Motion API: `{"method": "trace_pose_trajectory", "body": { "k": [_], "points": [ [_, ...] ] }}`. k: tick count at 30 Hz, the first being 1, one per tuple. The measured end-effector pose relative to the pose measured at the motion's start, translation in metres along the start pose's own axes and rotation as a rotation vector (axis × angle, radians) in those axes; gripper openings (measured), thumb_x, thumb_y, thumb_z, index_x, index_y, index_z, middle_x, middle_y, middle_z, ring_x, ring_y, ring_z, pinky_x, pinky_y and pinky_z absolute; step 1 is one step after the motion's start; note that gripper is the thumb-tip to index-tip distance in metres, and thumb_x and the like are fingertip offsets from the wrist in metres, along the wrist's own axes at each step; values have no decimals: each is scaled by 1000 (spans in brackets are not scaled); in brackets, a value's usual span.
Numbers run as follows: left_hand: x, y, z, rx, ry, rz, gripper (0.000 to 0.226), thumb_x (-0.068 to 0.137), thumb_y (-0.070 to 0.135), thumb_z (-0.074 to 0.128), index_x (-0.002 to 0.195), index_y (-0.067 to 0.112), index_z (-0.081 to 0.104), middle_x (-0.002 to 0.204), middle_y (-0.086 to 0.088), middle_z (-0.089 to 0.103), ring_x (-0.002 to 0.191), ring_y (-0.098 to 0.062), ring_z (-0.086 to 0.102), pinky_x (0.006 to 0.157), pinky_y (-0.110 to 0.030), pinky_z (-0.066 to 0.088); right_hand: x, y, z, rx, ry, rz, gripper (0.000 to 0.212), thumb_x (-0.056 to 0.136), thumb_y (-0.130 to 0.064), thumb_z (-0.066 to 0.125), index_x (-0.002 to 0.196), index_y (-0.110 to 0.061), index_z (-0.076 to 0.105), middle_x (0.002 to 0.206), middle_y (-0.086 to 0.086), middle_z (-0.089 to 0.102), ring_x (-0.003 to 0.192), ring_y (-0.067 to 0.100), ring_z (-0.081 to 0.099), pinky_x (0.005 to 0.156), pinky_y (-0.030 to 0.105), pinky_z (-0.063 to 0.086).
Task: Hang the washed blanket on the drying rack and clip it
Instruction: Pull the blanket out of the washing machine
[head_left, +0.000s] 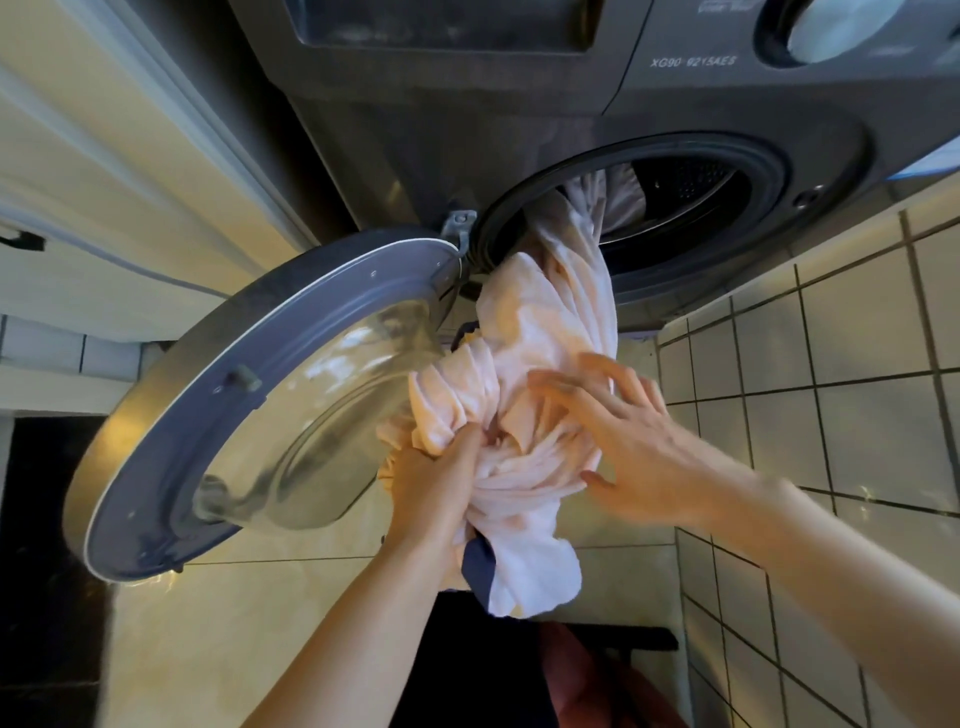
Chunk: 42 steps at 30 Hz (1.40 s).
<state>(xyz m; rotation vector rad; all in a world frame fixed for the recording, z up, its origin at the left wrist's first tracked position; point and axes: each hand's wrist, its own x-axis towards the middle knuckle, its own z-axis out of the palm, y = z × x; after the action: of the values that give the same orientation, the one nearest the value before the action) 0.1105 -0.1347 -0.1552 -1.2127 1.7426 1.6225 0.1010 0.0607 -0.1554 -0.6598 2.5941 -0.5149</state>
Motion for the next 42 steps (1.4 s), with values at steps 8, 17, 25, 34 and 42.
{"method": "trace_pose_trajectory", "body": {
  "k": [8, 17, 25, 34, 42],
  "points": [
    [-4, 2, -3, 57, -92, 97, 11, 65, 24, 64, 69, 14, 67, 71, -5, 72, 71, -23, 71, 64, -37, 54, 67, 43, -9, -488, -151, -236, 112, 68, -53, 73, 148, -38, -5, 160, 5, -7, 145, 38, -3, 113, 57, 7],
    [-16, 24, -17, 213, -185, 235, 26, 57, 37, 63, 75, 18, 67, 76, -3, 73, 77, -20, 71, 74, -53, 57, 115, 75, 5, -343, -320, -141, 114, 66, -78, 55, 146, -39, -17, 154, -16, -22, 142, 22, -24, 115, 51, -10],
    [-18, 51, -20, 102, -170, 246, 29, 60, 35, 67, 87, 25, 70, 87, 1, 74, 85, -20, 71, 80, -54, 56, 112, 70, -6, -152, -225, -61, 61, 87, -52, 58, 142, -40, 36, 155, -11, 22, 146, 23, -1, 117, 49, 3],
    [-12, 42, -12, 90, -77, 325, 16, 69, 31, 62, 76, 17, 66, 77, -5, 71, 73, -20, 69, 68, -44, 55, 94, 95, -37, -358, -446, 382, 29, 94, -21, 55, 122, -14, 56, 99, -6, 55, 108, 15, 50, 87, 20, 33],
    [8, 29, 23, 270, 47, 411, 44, 71, 46, 57, 109, 24, 55, 86, 4, 63, 77, -18, 63, 66, -39, 53, 22, 84, -58, -193, -116, 407, 72, 86, -45, 58, 132, -18, 10, 102, -2, 53, 91, 16, 55, 78, 24, 46]
  ]
}}
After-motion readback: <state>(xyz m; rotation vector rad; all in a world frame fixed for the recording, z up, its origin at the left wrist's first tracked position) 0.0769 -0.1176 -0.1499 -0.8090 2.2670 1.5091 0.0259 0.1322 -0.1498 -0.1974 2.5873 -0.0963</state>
